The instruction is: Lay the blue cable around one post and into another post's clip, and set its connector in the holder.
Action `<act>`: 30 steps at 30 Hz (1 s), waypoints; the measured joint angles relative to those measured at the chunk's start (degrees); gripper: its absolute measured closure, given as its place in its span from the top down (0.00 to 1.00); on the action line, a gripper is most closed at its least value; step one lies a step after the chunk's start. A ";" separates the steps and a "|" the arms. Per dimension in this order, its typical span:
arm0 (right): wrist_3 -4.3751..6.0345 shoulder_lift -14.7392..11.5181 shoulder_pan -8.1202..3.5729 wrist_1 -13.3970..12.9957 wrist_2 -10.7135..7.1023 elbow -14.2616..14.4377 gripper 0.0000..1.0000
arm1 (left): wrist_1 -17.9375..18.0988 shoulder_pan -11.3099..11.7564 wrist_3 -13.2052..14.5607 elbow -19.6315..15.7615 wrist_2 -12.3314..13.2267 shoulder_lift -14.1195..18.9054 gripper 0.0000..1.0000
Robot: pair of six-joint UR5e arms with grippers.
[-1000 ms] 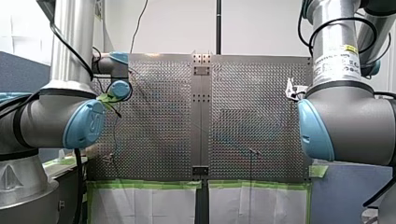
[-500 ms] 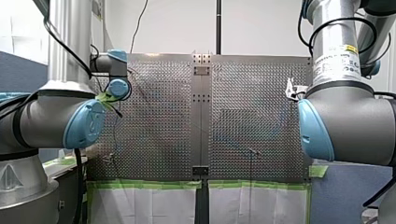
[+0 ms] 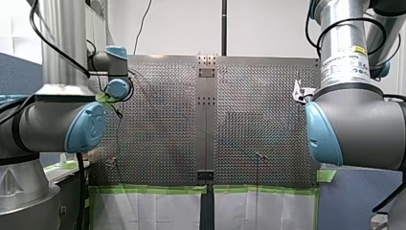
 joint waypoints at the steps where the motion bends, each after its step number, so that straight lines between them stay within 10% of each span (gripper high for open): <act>1: 0.00 0.00 0.00 0.00 0.00 0.00 1.00 | 0.03 -0.21 0.51 -0.51 0.49 0.50 1.00; 17: 0.00 0.00 0.00 0.00 0.00 0.00 1.00 | 1.86 -7.62 8.76 -8.53 8.26 -3.36 1.00; 30: 0.00 0.00 0.00 0.00 0.00 0.00 1.00 | 7.54 -13.66 14.81 -7.53 3.63 -9.39 1.00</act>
